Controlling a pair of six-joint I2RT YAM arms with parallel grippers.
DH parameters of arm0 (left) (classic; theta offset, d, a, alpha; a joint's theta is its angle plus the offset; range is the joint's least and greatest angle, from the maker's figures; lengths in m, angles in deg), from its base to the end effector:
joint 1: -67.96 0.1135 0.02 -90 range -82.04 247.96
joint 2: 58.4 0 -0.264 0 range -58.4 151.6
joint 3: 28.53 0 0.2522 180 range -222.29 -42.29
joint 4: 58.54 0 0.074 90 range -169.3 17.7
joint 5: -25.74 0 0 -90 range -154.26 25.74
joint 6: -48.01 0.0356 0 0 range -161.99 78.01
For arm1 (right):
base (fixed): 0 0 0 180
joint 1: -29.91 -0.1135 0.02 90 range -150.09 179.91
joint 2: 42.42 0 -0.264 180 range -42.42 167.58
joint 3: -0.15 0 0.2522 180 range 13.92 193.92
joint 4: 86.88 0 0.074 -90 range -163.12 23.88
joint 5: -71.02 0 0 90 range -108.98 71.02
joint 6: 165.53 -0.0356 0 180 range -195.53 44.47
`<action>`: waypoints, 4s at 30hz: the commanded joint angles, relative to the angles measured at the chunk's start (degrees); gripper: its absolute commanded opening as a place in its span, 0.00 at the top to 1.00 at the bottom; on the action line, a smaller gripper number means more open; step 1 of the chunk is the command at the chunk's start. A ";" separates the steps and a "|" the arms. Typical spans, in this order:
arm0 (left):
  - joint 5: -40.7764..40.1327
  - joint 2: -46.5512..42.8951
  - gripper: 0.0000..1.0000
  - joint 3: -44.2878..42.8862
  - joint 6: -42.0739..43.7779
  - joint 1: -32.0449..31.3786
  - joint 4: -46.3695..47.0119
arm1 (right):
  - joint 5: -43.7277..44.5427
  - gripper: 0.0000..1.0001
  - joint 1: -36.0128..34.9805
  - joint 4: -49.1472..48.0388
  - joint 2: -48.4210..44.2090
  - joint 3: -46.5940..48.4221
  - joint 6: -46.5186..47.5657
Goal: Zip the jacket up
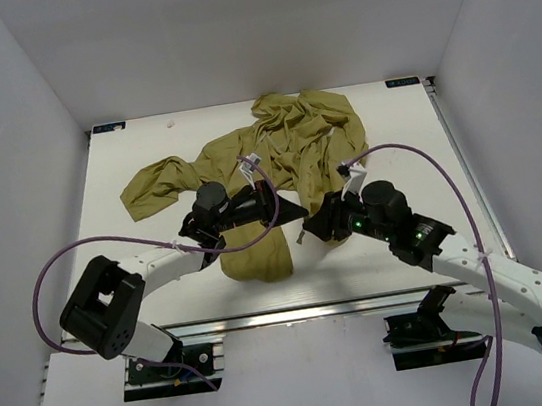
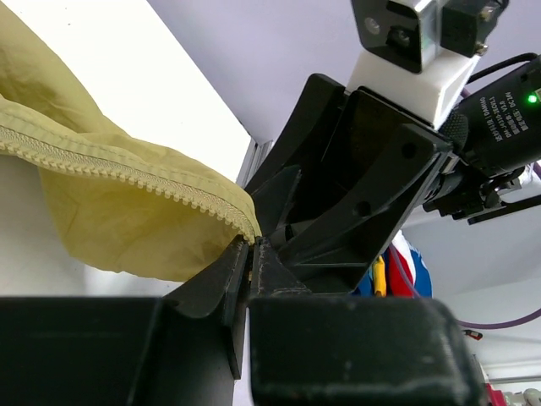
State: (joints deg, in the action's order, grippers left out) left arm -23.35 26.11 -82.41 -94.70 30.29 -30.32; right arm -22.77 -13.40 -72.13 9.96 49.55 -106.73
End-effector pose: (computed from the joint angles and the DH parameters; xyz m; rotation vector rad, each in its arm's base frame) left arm 0.2332 -0.2095 0.2436 0.4060 1.8845 -1.7118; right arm 0.1549 0.1492 0.2761 -0.2581 1.9770 0.9335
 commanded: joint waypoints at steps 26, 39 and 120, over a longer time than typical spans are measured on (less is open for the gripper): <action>-1.62 -3.56 1.00 -0.84 1.29 -0.30 -1.63 | -1.22 0.84 -0.28 -6.79 -1.05 -1.10 1.85; -6.88 -8.73 0.42 -1.45 7.96 -0.30 -14.71 | 1.95 1.00 -0.28 -1.89 -2.63 -0.83 1.76; -59.27 20.97 0.16 -24.13 8.50 -17.70 -85.22 | 9.59 1.00 -0.20 9.03 -5.36 -6.28 -1.32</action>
State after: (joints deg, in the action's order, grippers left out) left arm -80.47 45.24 -107.57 -85.12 12.98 -110.69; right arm -14.40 -13.40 -62.66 5.18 44.00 -108.13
